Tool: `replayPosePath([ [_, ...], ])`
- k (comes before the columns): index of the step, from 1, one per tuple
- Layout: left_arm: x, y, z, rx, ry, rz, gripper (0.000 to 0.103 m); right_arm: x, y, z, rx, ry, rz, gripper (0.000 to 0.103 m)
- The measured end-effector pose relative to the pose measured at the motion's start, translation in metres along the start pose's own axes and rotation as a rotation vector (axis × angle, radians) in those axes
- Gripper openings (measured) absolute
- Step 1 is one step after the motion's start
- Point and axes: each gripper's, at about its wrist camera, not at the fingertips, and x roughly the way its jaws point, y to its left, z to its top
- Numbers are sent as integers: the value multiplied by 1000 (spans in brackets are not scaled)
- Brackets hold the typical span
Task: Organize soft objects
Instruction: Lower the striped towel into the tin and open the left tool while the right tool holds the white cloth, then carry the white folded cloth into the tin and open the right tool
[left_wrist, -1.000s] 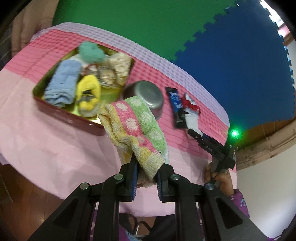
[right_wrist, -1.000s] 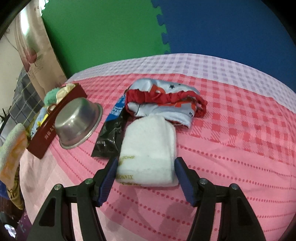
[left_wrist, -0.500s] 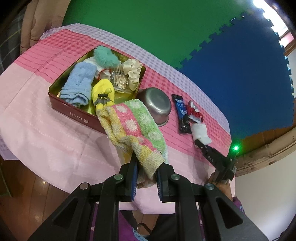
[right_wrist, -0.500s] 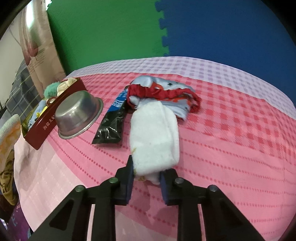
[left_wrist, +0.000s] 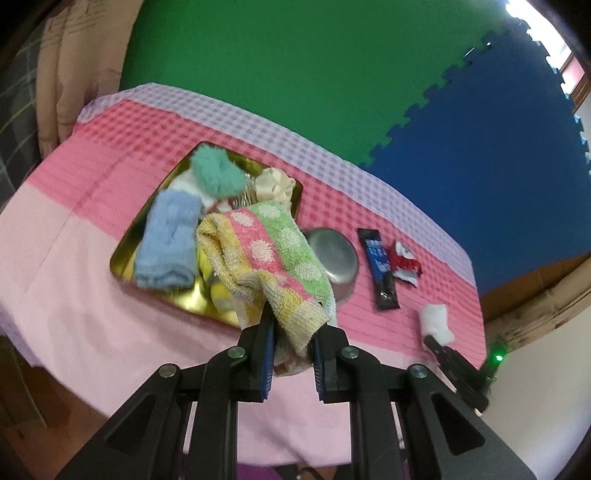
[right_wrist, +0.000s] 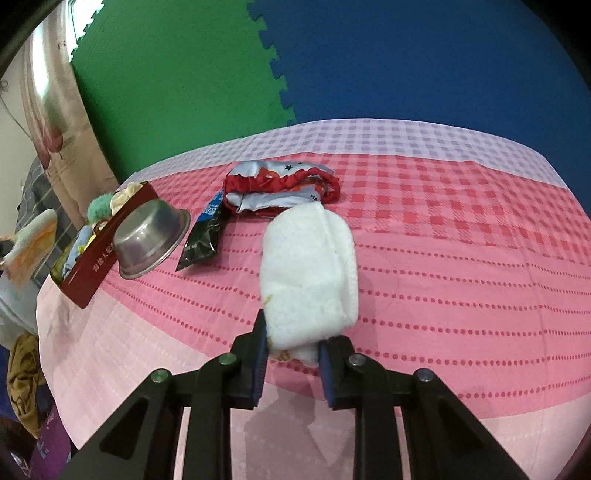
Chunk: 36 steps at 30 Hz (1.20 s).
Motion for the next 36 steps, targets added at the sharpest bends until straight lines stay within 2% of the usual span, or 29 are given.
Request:
replayPosePath([
  [5,33,8,29,27,3,58,15,1,4,-1,-1,-6,-6,24],
  [10,73,14,49,29,22,78,15,4,5,-1,-3,-4,-11,24],
  [13,93,16,53,35,33,93,15,5,4,-1,-2,-1,-12,24],
  [15,104,17,53,34,40,76,15,6,4,0,-7,3,-14,24],
  [20,114,17,46,39,31,85,19,9,6,-1,-26,14,-22,24],
  [21,112,17,43,42,15,98,25,9,6,-1,-27,16,-25,24],
  [25,92,21,35,18,-58,140,69,10,6,-1,-28,16,-26,24],
  [30,48,32,12,-60,-163,92,83,12,7,-1,-42,13,-30,24],
  [32,36,35,-1,-75,-186,83,84,11,7,-1,-43,15,-29,24],
  [36,12,42,-39,-63,-231,150,84,11,6,-1,-43,18,-29,24],
])
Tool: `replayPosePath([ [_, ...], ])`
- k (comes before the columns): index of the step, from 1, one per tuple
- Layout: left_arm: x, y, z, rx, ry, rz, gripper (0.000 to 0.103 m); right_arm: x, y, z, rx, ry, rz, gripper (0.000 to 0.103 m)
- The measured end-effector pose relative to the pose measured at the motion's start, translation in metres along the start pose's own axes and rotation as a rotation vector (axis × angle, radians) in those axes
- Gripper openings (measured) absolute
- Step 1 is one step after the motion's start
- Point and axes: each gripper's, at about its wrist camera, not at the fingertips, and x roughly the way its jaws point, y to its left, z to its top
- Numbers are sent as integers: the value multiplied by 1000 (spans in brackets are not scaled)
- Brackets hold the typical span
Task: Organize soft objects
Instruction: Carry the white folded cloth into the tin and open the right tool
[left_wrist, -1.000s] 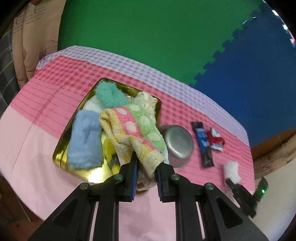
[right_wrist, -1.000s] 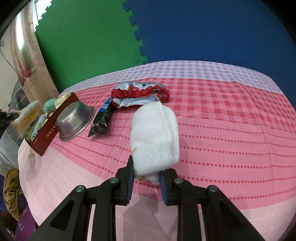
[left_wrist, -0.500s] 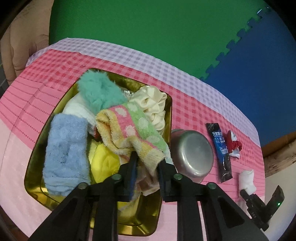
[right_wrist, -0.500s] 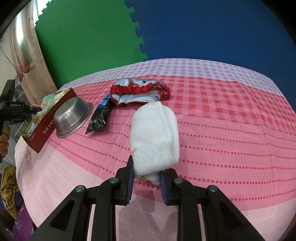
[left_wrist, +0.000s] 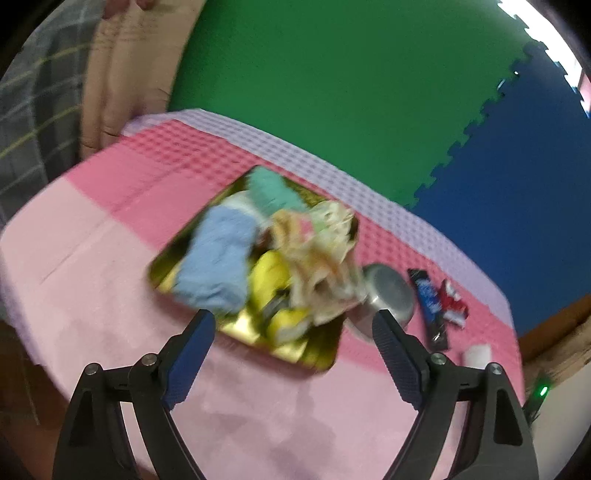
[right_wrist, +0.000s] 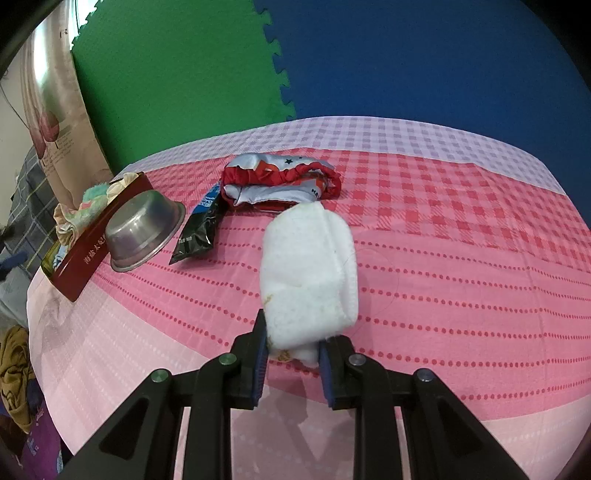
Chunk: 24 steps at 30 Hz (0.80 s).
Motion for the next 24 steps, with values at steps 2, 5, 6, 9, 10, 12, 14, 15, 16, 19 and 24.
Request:
replayPosePath([
  [2,-9,5,-14,9,-10,39,84,1,1,0,-4,5,-2,24],
  [5,-23,18,-35,3,-28,91,84,2,2,0,-11,16,-12,24],
  [6,-25,22,-41,-1,-31,103,84,2,3,0,-11,20,-17,24],
  [9,-26,33,-52,13,3,147,84,2,3,-1,-4,34,-27,24],
  [10,-25,35,-54,12,8,155,84,0,3,-3,8,39,-22,24],
  [12,-26,40,-57,-1,14,160,84,-5,6,-8,26,48,-5,24],
  [14,-26,43,-57,-19,17,166,84,-10,15,-16,20,59,10,24],
  [15,-27,45,-57,-24,14,167,84,-13,22,-19,13,64,25,24],
  [16,-28,46,-58,-25,10,168,84,-17,31,-22,5,68,49,24],
  [19,-29,46,-58,-8,2,204,84,-23,65,-25,-44,88,108,24],
  [24,-26,47,-57,1,40,216,84,-32,148,-12,-191,86,237,24],
])
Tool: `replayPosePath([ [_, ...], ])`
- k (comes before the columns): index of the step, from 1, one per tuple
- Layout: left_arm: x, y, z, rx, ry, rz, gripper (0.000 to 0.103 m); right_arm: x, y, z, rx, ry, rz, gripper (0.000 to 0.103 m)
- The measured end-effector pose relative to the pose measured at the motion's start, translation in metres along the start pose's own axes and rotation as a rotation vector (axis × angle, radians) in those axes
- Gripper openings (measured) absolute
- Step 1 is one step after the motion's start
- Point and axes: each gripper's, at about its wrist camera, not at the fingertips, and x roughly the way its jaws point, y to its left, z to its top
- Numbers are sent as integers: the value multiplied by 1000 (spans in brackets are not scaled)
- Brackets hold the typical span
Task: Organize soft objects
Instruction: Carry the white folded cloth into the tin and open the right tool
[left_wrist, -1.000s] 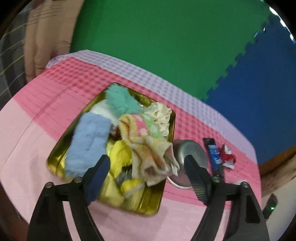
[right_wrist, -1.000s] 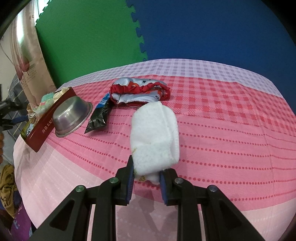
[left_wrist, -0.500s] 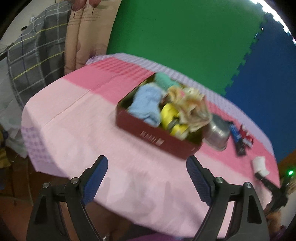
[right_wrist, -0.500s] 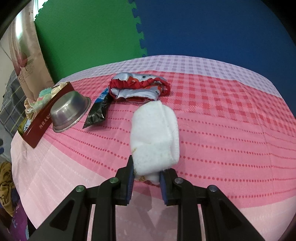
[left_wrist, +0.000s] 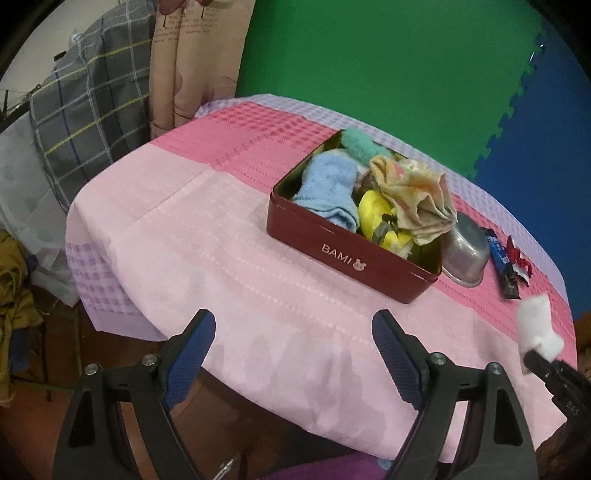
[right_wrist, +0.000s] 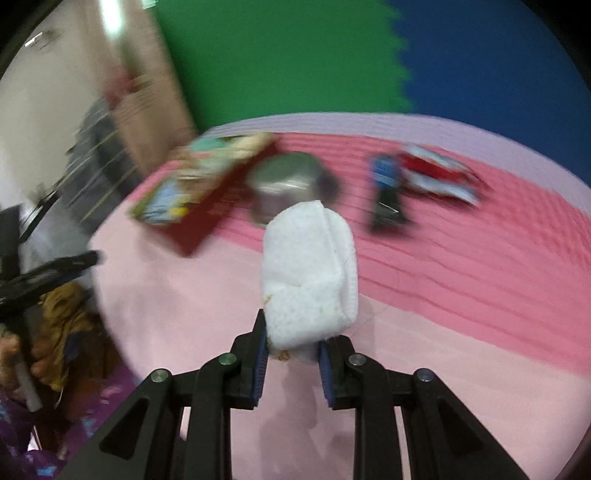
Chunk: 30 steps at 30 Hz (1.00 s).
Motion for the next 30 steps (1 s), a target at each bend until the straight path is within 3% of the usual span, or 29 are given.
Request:
replayPosePath([
  [9,-4,17,7,-60,2,-1,84,46,105,78,-163,6,182,24],
  [13,-1,20,12,-57,10,34,84,81,132,110,-189,24,193,24],
  [18,-9,23,15,-49,-46,65,84,139,149,137,-146,85,201,24],
  [22,-11,22,17,-15,-67,89,85,165,157,143,-129,96,182,24],
  [30,-4,21,19,3,-36,106,86,192,164,141,-145,121,137,27],
])
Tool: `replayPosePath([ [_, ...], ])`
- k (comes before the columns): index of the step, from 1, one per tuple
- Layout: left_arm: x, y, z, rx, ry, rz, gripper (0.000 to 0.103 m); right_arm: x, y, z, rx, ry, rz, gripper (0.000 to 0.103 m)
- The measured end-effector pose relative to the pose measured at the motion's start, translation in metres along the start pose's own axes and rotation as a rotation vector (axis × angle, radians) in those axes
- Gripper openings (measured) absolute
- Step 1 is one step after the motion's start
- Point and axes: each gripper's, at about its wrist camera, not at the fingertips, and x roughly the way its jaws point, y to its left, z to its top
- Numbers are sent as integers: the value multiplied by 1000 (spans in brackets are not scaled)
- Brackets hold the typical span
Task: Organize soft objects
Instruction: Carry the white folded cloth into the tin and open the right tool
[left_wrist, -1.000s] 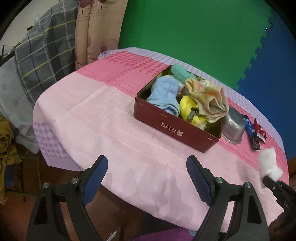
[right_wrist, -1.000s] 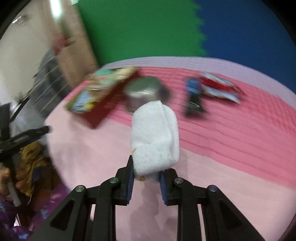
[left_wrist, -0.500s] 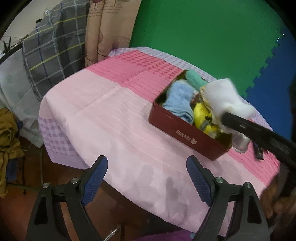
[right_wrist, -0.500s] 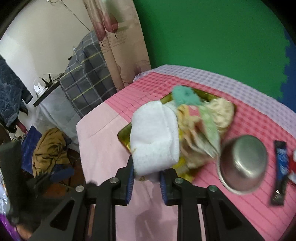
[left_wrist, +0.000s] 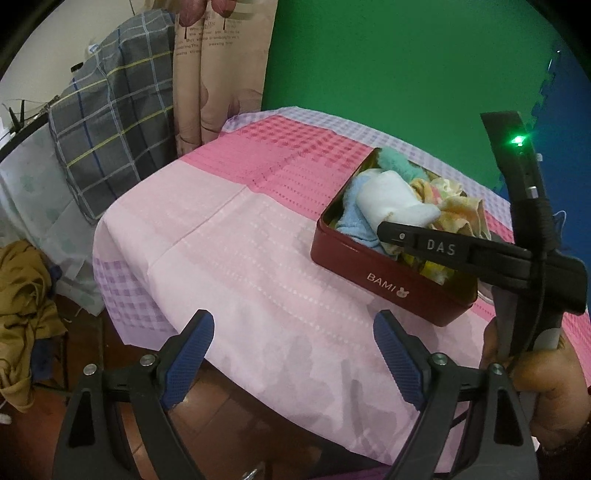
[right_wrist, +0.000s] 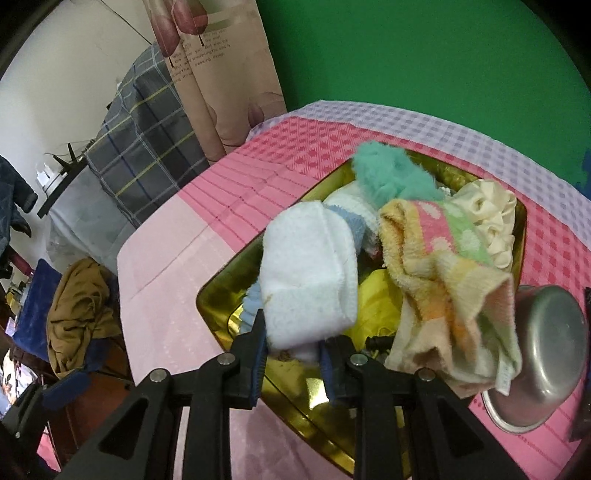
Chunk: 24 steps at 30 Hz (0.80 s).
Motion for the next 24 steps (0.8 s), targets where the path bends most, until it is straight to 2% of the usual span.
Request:
replayPosePath([
  [5,4,1,0,-4,23,4,86,1,-1,-5,-3,0,-11,28],
  [7,5,1,-1,-4,29,4,86,1,1,-5,-10,2,-24,33],
  [17,10,-1,-2,13,54,18,86,-1,-3,-5,31,42,-25,35],
  [24,12,-1,-3,17,60,24,87,-26,-2,-2,33,-13,-12,35],
])
